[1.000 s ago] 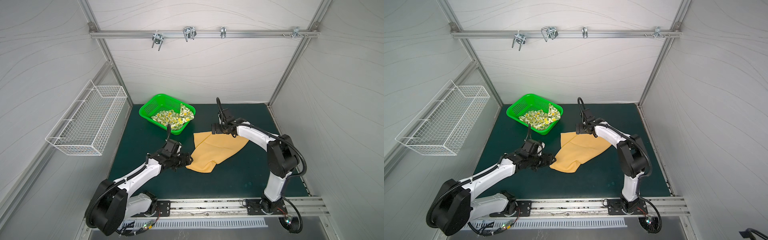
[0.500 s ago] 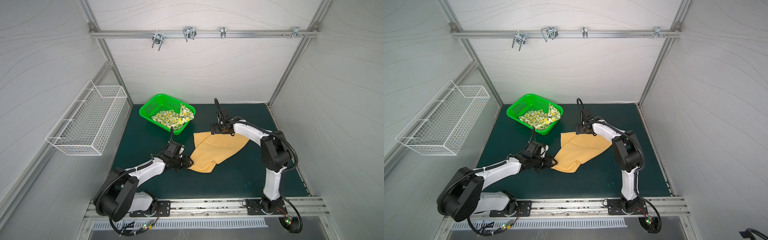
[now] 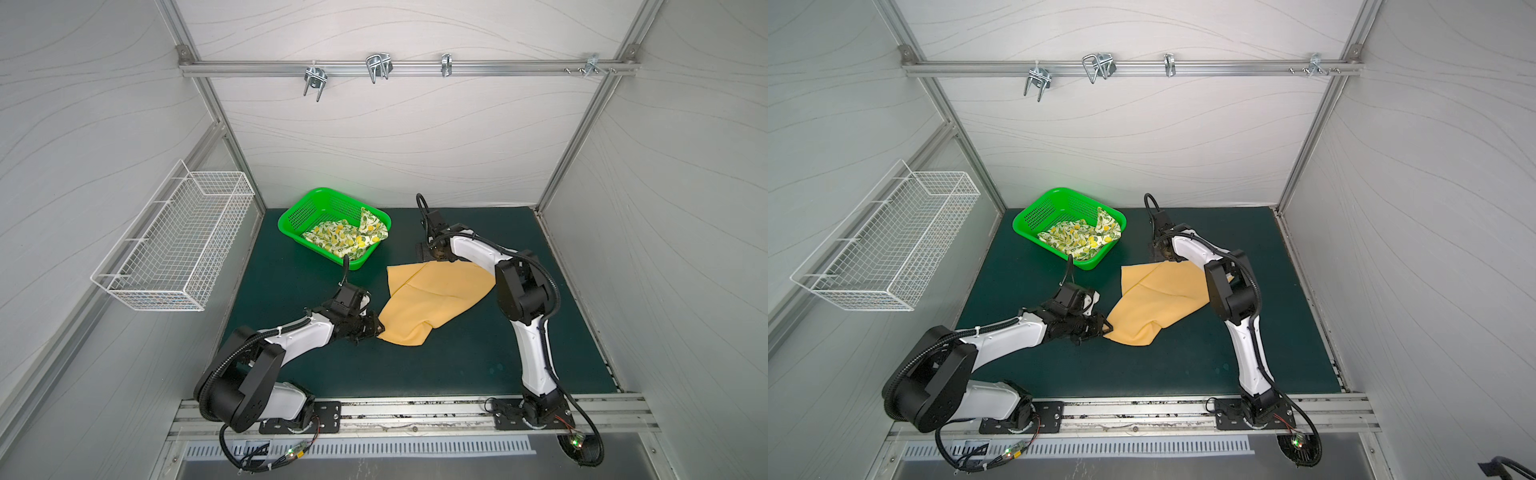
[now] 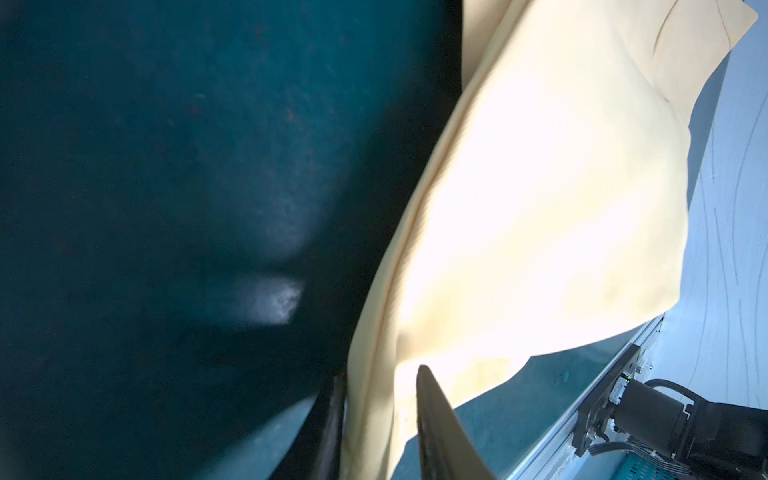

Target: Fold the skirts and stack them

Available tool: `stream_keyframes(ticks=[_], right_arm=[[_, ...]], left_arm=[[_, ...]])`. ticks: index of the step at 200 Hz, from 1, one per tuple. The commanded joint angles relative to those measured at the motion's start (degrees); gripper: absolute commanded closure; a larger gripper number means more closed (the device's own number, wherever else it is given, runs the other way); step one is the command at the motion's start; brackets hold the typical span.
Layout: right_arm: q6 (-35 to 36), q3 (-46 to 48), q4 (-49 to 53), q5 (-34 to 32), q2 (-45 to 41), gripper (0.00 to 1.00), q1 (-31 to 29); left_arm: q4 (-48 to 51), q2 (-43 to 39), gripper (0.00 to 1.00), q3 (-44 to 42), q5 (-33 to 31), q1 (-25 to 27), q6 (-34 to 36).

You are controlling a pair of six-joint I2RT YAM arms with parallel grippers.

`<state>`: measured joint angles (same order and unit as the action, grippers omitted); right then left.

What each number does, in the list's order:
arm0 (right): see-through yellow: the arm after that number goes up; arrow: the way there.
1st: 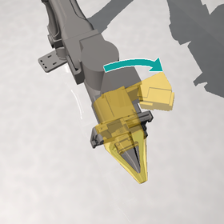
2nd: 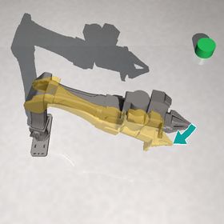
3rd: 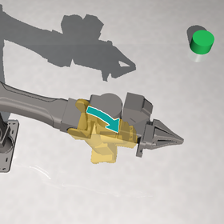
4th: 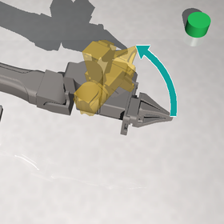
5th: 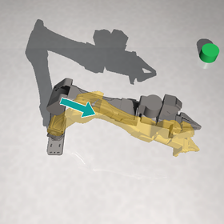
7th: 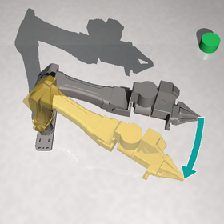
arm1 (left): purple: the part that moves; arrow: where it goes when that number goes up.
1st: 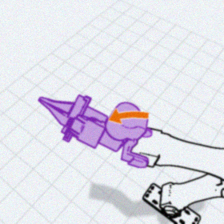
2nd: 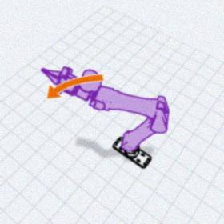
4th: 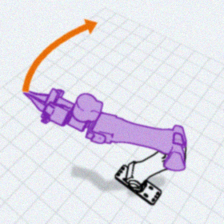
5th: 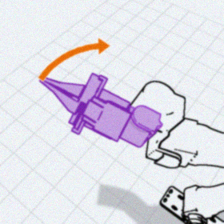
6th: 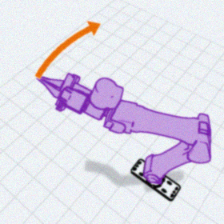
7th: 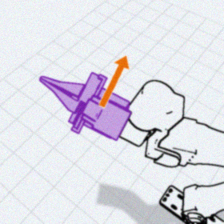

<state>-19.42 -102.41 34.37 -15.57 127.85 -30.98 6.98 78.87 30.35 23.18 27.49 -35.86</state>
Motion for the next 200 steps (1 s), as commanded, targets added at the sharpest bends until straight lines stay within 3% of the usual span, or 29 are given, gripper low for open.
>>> stream_keyframes(ticks=[1,73,139,174,200], right_arm=[[0.8,-2.4,3.6,-3.0,2.0,0.08,0.3],[1.9,-7.5,5.6,-5.3,8.0,0.21,0.7],[1.4,-5.0,4.2,-6.5,7.1,0.6,0.7],[1.0,-3.5,3.4,-6.9,5.8,0.75,0.7],[0.3,-2.4,2.9,-7.0,4.5,0.95,0.7]], left_arm=[[-0.2,-0.1,0.71,1.9,0.5,-0.1,1.0],[0.3,0.1,0.72,2.2,0.7,-0.1,1.4],[0.1,1.4,0.72,2.5,0.7,-0.1,1.6],[-0.1,1.4,0.73,2.4,0.6,-0.1,1.5],[-0.2,1.5,0.73,2.5,0.6,-0.1,1.5]])
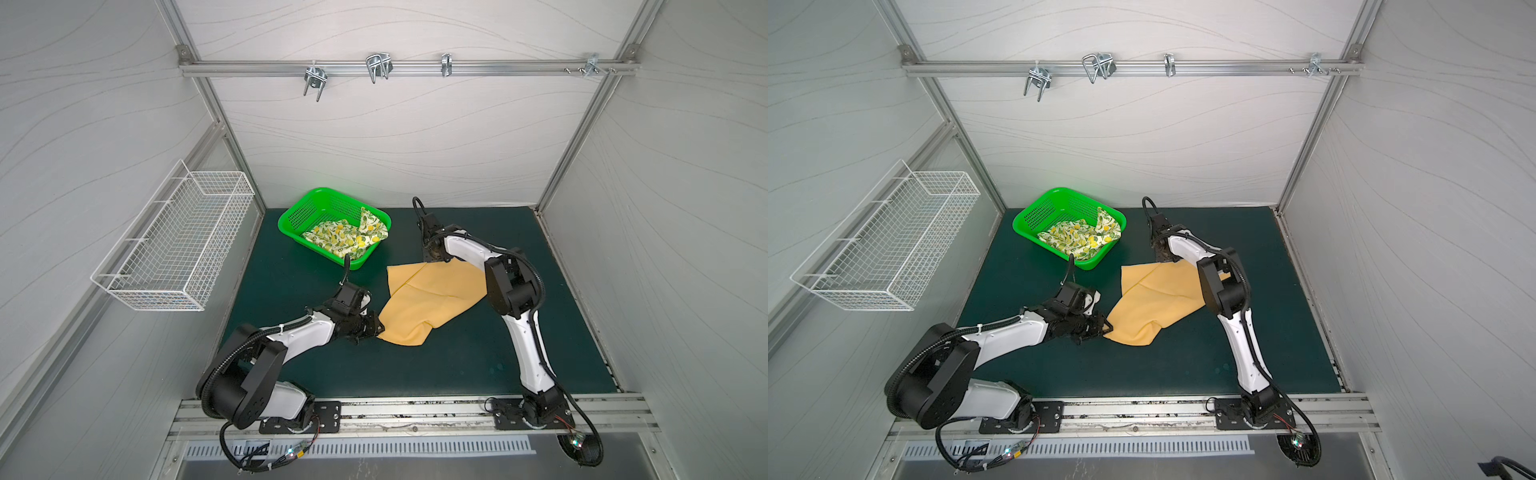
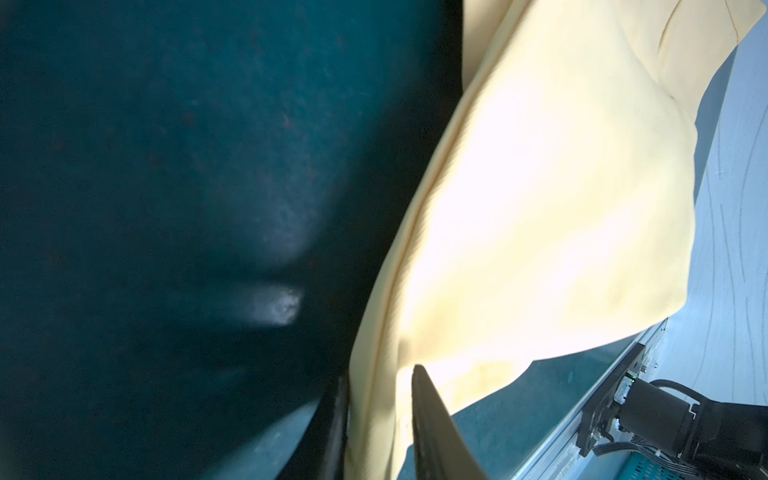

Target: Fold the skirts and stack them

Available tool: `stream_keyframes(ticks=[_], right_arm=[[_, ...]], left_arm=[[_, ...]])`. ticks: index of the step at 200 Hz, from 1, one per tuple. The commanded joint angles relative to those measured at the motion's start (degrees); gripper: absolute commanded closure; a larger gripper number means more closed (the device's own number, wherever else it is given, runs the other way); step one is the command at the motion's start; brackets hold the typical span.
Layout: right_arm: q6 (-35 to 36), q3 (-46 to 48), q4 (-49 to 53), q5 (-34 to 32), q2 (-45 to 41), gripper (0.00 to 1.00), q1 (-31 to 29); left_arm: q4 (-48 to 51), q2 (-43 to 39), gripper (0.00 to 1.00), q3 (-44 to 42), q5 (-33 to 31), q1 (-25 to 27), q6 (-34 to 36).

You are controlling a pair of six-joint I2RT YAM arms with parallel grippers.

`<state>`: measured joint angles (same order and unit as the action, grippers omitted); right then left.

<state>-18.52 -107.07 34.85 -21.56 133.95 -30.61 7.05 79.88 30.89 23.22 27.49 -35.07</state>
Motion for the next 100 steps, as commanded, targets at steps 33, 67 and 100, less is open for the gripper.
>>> stream_keyframes(ticks=[33,67,100], right_arm=[[-0.8,2.8,1.6,-0.1,-4.3,1.0,0.3],[-0.3,2.4,1.8,0.4,-7.8,1.0,0.5],[0.0,2.2,1.9,2.1,-11.4,1.0,1.6]], left_arm=[[0.6,0.2,0.74,2.8,0.0,-0.1,0.6],[4.8,-0.9,0.8,7.2,-2.2,-0.2,2.1],[10.3,-0.1,0.99,15.5,-4.0,-1.3,4.9]])
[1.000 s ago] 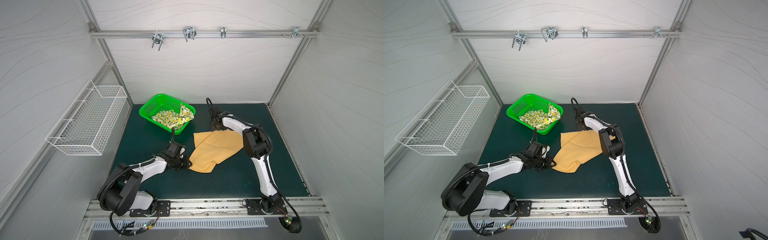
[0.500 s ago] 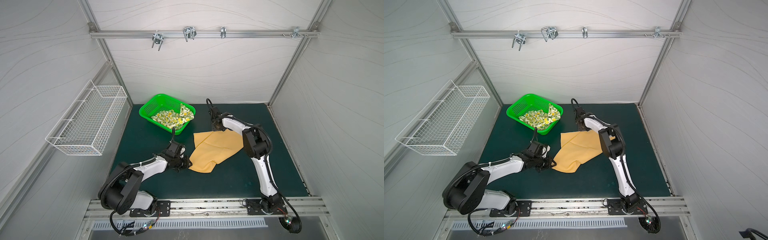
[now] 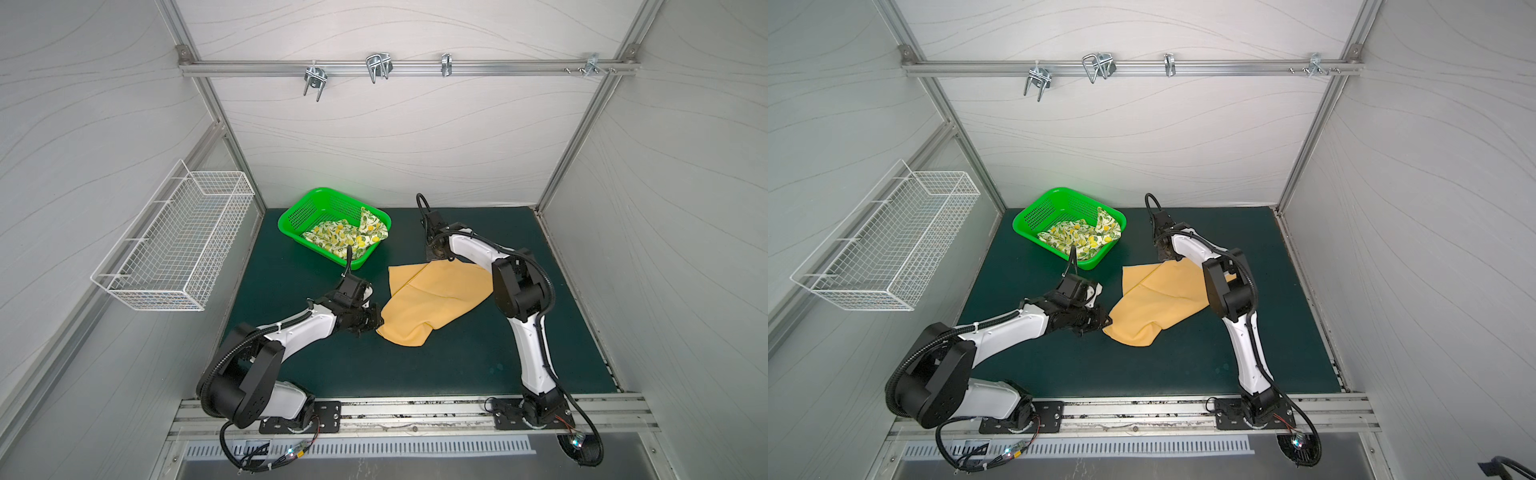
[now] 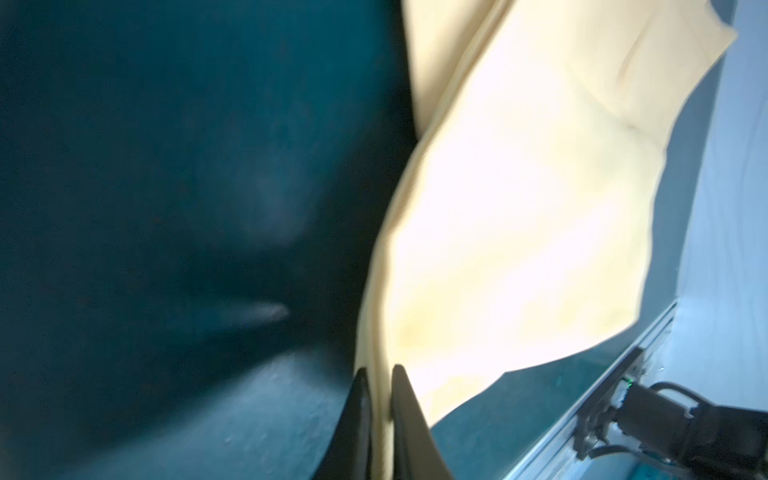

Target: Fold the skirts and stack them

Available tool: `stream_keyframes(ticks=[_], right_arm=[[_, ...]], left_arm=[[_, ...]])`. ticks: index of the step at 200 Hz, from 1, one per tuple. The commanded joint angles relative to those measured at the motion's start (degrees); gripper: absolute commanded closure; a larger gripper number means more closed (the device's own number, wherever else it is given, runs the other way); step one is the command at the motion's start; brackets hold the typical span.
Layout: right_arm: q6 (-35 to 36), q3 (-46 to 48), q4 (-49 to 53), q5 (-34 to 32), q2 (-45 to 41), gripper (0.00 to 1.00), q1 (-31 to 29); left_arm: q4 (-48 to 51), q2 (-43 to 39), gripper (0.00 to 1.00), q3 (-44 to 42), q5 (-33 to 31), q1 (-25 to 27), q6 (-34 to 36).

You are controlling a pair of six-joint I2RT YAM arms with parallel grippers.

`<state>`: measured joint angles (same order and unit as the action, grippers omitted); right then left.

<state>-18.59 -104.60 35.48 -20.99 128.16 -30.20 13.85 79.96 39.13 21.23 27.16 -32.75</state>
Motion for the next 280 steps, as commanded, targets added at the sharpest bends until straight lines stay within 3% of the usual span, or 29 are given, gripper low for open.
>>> stream_keyframes(ticks=[1,71,145,171,185,224,280], right_arm=[[0.2,-0.4,1.3,1.7,-5.7,1.0,1.3],[-0.5,-1.8,3.2,5.6,-13.6,1.0,7.7],[-1.4,2.3,2.7,11.2,-26.3,1.0,17.2],[-2.1,7.5,2.1,13.2,-32.4,1.0,18.6],[-2.6,11.5,1.2,14.6,-36.4,1.0,18.5],[-7.2,26.2,-2.3,19.8,-49.6,1.0,17.5],[-12.8,46.5,-3.9,17.0,-64.7,1.0,7.4]], left_arm=[[3.7,-0.1,0.99,7.6,-2.0,-1.1,2.7],[12.3,10.0,1.0,31.4,0.2,-6.6,4.7],[29.1,32.7,1.0,77.0,0.2,-6.8,7.2],[32.1,38.5,1.0,86.6,1.4,-6.8,6.3],[31.1,37.5,1.0,84.8,1.3,-6.7,5.6],[15.6,23.4,1.0,59.2,0.0,-6.6,2.1],[7.5,7.1,1.0,32.3,-3.9,-6.8,0.4]])
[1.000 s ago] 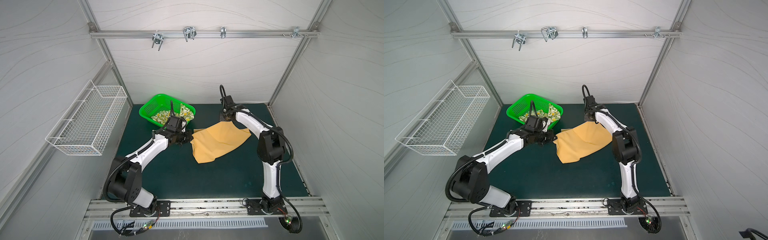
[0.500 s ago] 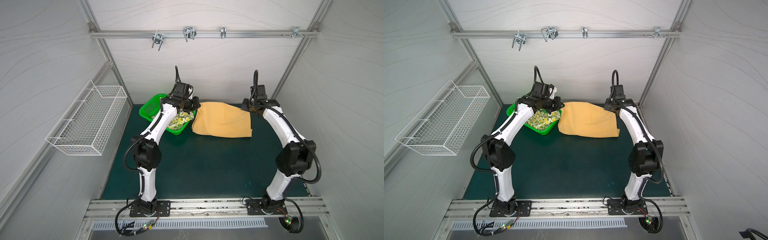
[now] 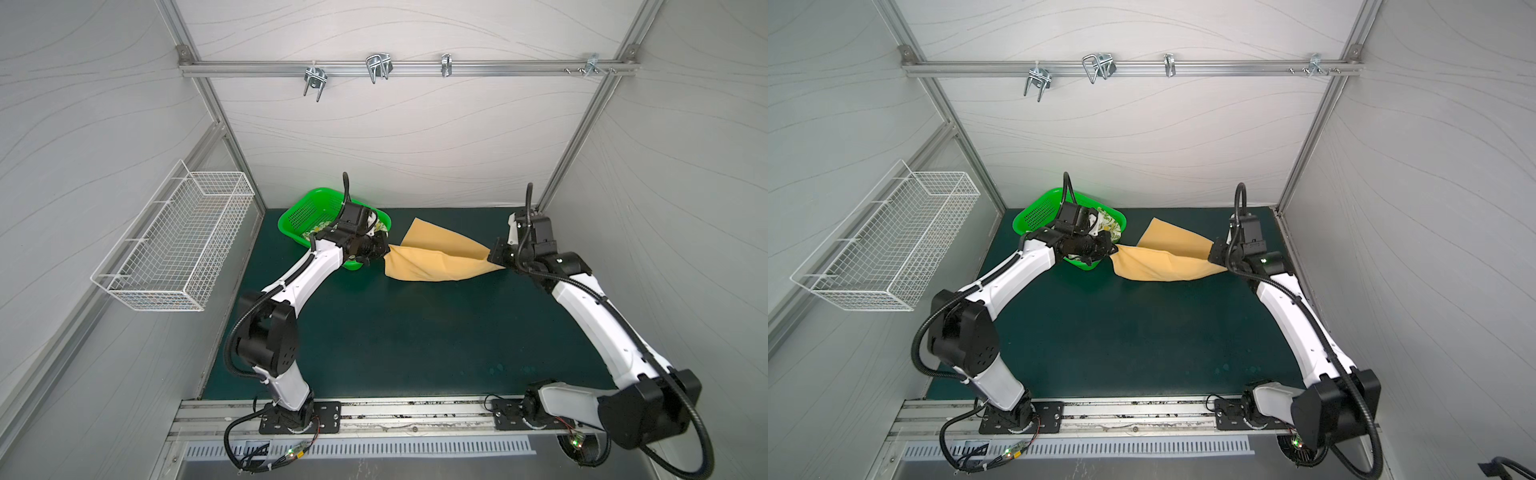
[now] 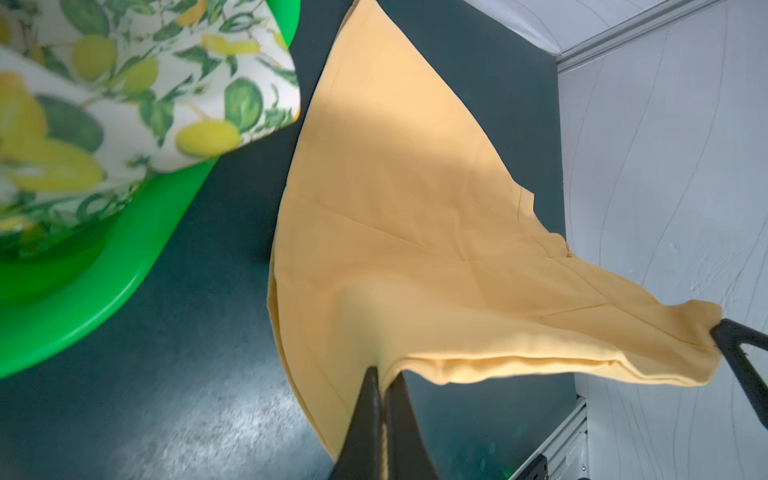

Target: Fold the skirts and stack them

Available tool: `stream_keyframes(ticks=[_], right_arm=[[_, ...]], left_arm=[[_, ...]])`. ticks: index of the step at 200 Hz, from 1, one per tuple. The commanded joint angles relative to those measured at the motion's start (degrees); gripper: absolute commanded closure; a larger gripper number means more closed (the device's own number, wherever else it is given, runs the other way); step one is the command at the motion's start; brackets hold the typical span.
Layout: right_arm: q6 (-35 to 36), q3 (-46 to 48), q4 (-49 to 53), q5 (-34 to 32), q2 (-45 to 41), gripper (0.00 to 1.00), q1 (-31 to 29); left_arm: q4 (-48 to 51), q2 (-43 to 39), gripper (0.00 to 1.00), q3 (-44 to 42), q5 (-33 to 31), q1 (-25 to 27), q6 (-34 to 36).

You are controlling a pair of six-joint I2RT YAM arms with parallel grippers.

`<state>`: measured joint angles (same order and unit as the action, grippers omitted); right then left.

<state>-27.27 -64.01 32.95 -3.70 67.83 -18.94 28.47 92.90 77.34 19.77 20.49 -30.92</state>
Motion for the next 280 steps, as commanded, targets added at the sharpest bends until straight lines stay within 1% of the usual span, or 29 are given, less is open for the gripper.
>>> stream_keyframes(ticks=[1,28,41,59,103,134,152,167,171,174,177,196,216,232,237,249,260,276,280], right_arm=[[-4.3,6.3,-1.4,-0.4,-4.5,1.0,-4.1],[-7.8,14.6,-2.4,-2.7,-8.9,1.0,-9.8],[-9.7,18.0,-2.9,-3.2,-10.6,1.0,-12.5],[-12.5,22.5,-3.9,-4.8,-12.8,1.0,-17.9],[-19.7,28.6,-2.6,-11.9,-15.6,1.0,-33.2],[-24.7,31.4,-3.0,-16.9,-15.0,0.99,-41.8],[-26.7,32.3,-4.1,-20.5,-14.1,0.87,-46.5],[-26.7,31.6,-4.6,-21.4,-12.7,0.78,-48.4],[-26.3,31.1,-4.6,-21.6,-12.2,0.73,-48.9],[-26.2,30.9,-4.6,-21.8,-12.0,0.71,-49.1],[-25.8,30.3,-4.5,-22.2,-11.6,0.67,-49.6],[-23.4,27.2,-3.6,-24.5,-10.1,0.5,-51.5],[-20.7,24.2,-2.8,-26.6,-9.1,0.35,-52.4],[-18.6,22.8,-2.8,-27.6,-9.3,0.29,-52.4],[-17.8,22.5,-3.1,-28.1,-9.5,0.24,-52.5],[-16.5,21.8,-3.3,-29.1,-10.0,0.17,-52.5],[-15.1,21.3,-3.7,-30.2,-10.2,0.02,-52.5],[-12.4,20.6,-4.3,-31.9,-9.3,0.01,-51.7],[-12.0,20.3,-4.2,-31.9,-8.8,0.01,-51.3]], left_arm=[[-7.2,-6.1,1.0,-6.3,-2.4,-0.1,-1.5],[-10.9,-11.8,1.0,-16.4,-3.4,-0.1,-3.1],[-11.5,-13.6,1.0,-19.8,-4.3,-0.1,-3.4],[-11.8,-15.3,1.0,-23.8,-5.8,-0.1,-3.5],[-14.0,-19.5,1.0,-32.4,-11.4,-0.1,-5.7],[-15.1,-21.2,1.0,-36.8,-14.4,-0.1,-6.3],[-15.3,-21.6,1.0,-38.5,-15.7,-0.1,-6.6],[-15.7,-22.0,1.0,-40.0,-16.5,-0.1,-7.0],[-15.7,-22.2,1.0,-40.4,-16.8,-0.1,-7.0],[-15.8,-22.3,1.0,-40.8,-17.1,-0.1,-7.2],[-15.9,-22.4,1.0,-41.0,-17.4,-0.1,-7.3],[-16.5,-23.9,1.0,-43.4,-19.4,-0.2,-8.0],[-16.0,-26.2,1.0,-45.4,-22.3,-0.3,-8.4],[-15.6,-28.4,1.0,-46.8,-24.8,-0.6,-8.2],[-15.8,-29.0,1.0,-47.3,-25.3,-0.7,-7.9],[-15.8,-30.4,1.0,-48.1,-26.2,-1.1,-7.4],[-16.0,-31.3,1.0,-48.7,-26.9,-1.4,-6.9],[-16.5,-32.1,1.0,-49.3,-27.2,-1.7,-6.2],[-16.3,-32.3,0.95,-49.3,-27.1,-1.8,-6.1]])
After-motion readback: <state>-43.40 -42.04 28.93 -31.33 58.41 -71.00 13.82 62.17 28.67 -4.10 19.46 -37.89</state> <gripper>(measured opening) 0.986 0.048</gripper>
